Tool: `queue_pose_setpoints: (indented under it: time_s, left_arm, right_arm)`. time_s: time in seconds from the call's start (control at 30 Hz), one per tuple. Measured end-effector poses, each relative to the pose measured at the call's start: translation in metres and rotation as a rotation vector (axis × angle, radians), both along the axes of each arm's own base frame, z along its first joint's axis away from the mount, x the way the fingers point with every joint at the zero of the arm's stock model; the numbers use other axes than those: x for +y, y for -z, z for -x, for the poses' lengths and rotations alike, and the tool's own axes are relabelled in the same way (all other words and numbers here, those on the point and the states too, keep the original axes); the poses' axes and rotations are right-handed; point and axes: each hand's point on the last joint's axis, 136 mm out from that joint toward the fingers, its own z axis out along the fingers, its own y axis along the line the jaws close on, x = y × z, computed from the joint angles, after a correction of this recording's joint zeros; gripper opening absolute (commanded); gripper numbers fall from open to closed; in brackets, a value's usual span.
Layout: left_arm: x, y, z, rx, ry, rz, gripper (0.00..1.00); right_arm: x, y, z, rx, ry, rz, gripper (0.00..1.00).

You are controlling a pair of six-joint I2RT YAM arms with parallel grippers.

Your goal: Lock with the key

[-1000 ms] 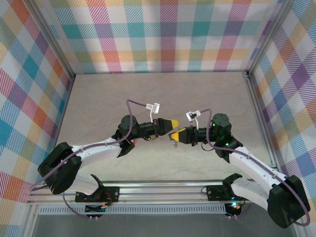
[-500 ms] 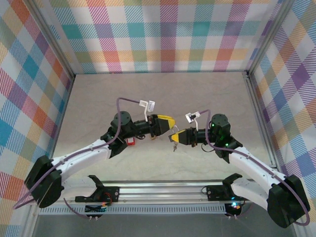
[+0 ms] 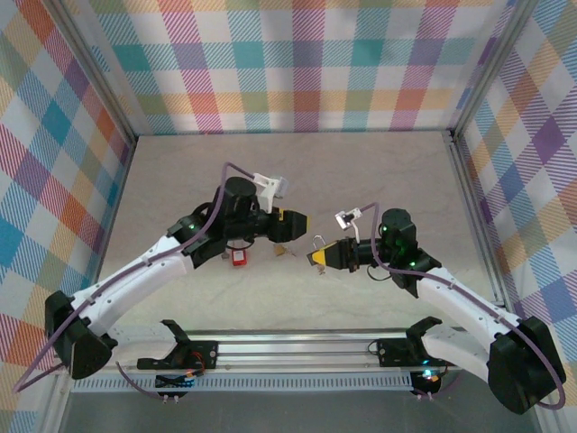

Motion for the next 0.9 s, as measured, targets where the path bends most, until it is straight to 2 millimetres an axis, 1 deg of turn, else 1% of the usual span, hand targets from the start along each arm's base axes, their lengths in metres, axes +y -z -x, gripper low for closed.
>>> queue_pose_setpoints:
  time_s: [0.1,0.2,0.27,0.43,0.6,0.77,0.9]
  left_arm:
    - [0.003,0.023,0.002,0.067,0.005,-0.099,0.59]
    - [0.005,0.035,0.006,0.109,0.02,-0.161,0.59]
    - [0.004,0.035,0.008,0.117,0.031,-0.19,0.59]
    - [-0.007,0.031,0.014,0.106,0.079,-0.224,0.59]
    - [-0.012,0.036,0.022,0.118,0.112,-0.259,0.59]
    - [-0.02,0.042,0.024,0.121,0.14,-0.282,0.59]
    - [-0.022,0.049,0.024,0.136,0.147,-0.308,0.59]
  right_arm:
    - [0.001,0.004,0.003,0.001,-0.01,0.014,0.0]
    - [0.002,0.008,0.005,0.003,-0.013,0.027,0.0]
    - [0.002,0.01,0.006,0.0,-0.012,0.035,0.0]
    - [0.002,0.012,0.004,-0.008,-0.003,0.051,0.0]
    - [0.003,0.014,0.005,-0.013,-0.004,0.062,0.0]
    - [0.004,0.017,0.005,-0.015,-0.005,0.071,0.0]
    - [0.005,0.019,0.005,-0.009,-0.007,0.079,0.0]
